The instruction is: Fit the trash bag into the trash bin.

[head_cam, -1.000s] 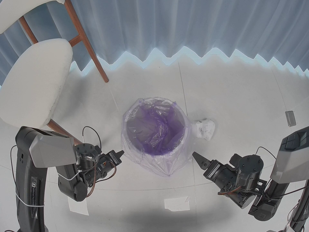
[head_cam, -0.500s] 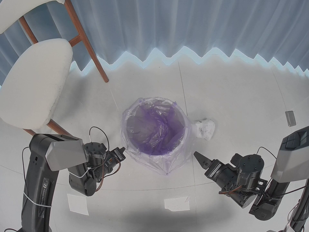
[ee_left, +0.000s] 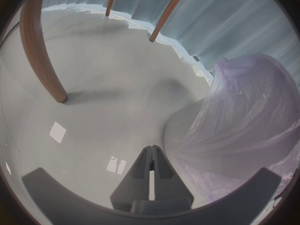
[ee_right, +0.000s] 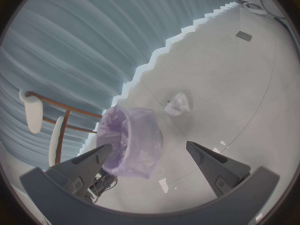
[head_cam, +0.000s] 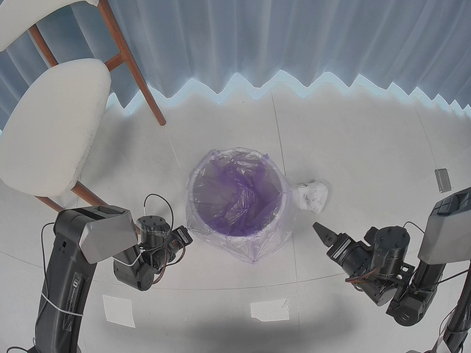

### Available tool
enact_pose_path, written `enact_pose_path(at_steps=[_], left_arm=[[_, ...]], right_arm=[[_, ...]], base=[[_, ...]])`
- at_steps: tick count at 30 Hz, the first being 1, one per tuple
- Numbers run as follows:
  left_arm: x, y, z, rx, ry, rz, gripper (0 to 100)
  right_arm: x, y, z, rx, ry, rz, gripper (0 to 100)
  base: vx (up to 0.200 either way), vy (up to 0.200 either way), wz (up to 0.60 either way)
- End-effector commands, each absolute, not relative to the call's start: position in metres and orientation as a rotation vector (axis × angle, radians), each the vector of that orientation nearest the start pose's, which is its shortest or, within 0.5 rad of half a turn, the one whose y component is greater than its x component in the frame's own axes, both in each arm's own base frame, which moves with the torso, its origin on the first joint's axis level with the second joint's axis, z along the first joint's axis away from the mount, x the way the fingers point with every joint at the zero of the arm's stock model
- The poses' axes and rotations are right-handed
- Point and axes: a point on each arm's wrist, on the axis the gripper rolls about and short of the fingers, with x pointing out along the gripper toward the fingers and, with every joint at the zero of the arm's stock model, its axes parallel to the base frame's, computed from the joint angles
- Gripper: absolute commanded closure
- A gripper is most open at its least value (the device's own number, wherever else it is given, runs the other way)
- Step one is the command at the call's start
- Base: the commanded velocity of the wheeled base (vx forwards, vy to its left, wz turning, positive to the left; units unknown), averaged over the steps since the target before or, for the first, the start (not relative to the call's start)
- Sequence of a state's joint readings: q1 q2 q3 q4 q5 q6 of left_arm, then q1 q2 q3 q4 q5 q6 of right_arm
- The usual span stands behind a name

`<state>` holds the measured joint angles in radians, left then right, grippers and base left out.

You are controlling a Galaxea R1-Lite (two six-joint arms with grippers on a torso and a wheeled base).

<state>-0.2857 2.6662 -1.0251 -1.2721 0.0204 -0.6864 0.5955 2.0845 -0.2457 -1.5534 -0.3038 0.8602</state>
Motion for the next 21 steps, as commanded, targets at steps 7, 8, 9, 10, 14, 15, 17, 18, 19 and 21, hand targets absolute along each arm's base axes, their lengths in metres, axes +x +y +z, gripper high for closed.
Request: enact_pose_path(at_steps=[7,8,9,10,14,15,17,18,19,21], left_arm=[[0.378,-0.112,-0.027,-0.71,0.309,-0.173,100],[0.371,-0.109,-0.018,-0.713,0.301,-0.175,100],[0.363,-0.106,-0.007,-0.719,0.289,-0.181,100],[0.355,-0.101,0.003,-0.729,0.273,-0.192,100],[0.323,-0.085,0.028,-0.76,0.308,-0.221,100],[0.315,-0.082,0.032,-0.764,0.317,-0.221,100],[0.304,-0.076,0.036,-0.765,0.332,-0.209,100],[0.299,-0.075,0.037,-0.764,0.34,-0.204,100],[0.297,-0.073,0.039,-0.764,0.338,-0.2,100],[0.29,-0.067,0.046,-0.769,0.327,-0.189,100]], right_arm=[[0.311,0.107,-0.007,0.777,0.418,0.118,0],[0.317,0.108,-0.011,0.777,0.427,0.126,0],[0.323,0.11,-0.015,0.775,0.437,0.132,0],[0.33,0.112,-0.018,0.77,0.445,0.136,0],[0.357,0.12,-0.03,0.767,0.483,0.146,0],[0.365,0.123,-0.032,0.768,0.479,0.149,0],[0.379,0.128,-0.035,0.771,0.468,0.155,0],[0.386,0.131,-0.036,0.771,0.465,0.16,0],[0.39,0.133,-0.037,0.77,0.464,0.162,0],[0.398,0.14,-0.039,0.768,0.47,0.171,0]], base=[[0.0,0.0,0.0],[0.0,0.0,0.0],[0.0,0.0,0.0],[0.0,0.0,0.0],[0.0,0.0,0.0],[0.0,0.0,0.0],[0.0,0.0,0.0],[0.0,0.0,0.0],[0.0,0.0,0.0],[0.0,0.0,0.0]])
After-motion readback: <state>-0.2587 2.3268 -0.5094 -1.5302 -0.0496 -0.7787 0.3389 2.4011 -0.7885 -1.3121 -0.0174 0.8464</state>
